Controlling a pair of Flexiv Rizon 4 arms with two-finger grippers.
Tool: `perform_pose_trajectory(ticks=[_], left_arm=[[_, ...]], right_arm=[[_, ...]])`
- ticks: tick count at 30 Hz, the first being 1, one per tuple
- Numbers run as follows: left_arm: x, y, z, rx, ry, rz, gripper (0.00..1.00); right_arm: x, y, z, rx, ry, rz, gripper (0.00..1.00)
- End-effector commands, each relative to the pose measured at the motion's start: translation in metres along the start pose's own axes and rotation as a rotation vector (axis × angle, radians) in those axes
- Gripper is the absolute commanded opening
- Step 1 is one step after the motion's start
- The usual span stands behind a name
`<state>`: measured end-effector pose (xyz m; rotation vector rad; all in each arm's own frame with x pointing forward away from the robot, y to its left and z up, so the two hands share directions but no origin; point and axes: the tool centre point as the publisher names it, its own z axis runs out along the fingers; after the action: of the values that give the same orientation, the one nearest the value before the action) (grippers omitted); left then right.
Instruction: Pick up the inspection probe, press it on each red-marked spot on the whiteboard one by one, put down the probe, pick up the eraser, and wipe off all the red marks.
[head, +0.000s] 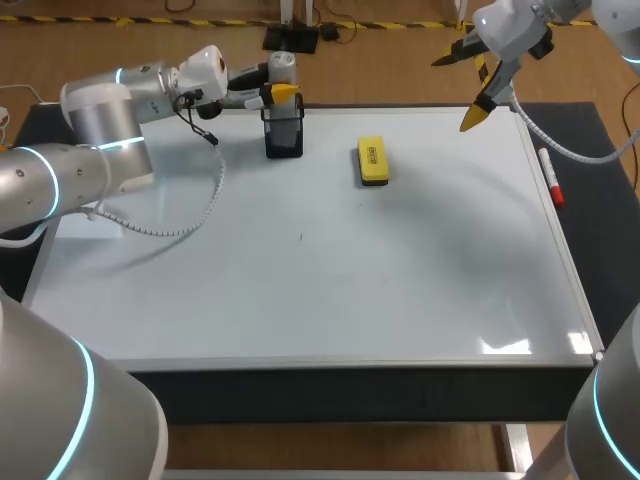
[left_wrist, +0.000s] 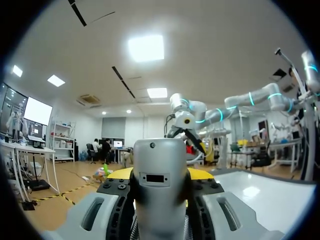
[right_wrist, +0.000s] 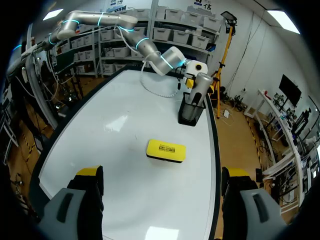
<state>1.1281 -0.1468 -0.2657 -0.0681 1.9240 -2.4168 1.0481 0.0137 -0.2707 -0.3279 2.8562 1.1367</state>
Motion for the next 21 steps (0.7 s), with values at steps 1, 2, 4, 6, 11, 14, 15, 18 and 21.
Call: perform_pose_trajectory(ticks=[1,2,4,6,11,14,15,18,21], left_arm=[[-0.001,-0.001,-0.001,-0.002,0.004,-0.003,0.56],[-0.001,-0.001,-0.001,-0.003,0.005,-0.002,0.91],[0.0,-0.002,-0.001,-0.006,0.005,-0.001,1.0],[0.001,-0.004,-0.002,-0.008,0.005,0.0,1.0],[0.004,-0.009,-0.004,-0.038,-0.004,0.005,1.0],[0.007,-0.012,-0.008,-0.079,-0.032,0.006,1.0],[0.008,-0.014,-0.01,-0.095,-0.042,0.008,1.0],[0.011,-0.018,-0.018,-0.156,-0.094,0.013,1.0],[0.016,-0.021,-0.028,-0.213,-0.153,0.01,1.0]], right_arm=[[0.0,0.0,-0.001,0.005,0.003,0.0,1.0],[0.0,0.0,-0.001,0.005,0.003,0.0,1.0],[0.0,0.0,-0.001,0.005,0.003,0.0,1.0],[0.0,0.0,-0.001,0.005,0.003,0.0,1.0],[0.0,0.0,-0.001,0.005,0.003,0.0,1.0],[0.0,0.0,-0.001,0.005,0.003,0.0,1.0],[0.0,0.0,-0.001,0.005,0.003,0.0,1.0],[0.0,0.0,-0.001,0.005,0.003,0.0,1.0],[0.0,0.0,-0.001,0.005,0.003,0.0,1.0]])
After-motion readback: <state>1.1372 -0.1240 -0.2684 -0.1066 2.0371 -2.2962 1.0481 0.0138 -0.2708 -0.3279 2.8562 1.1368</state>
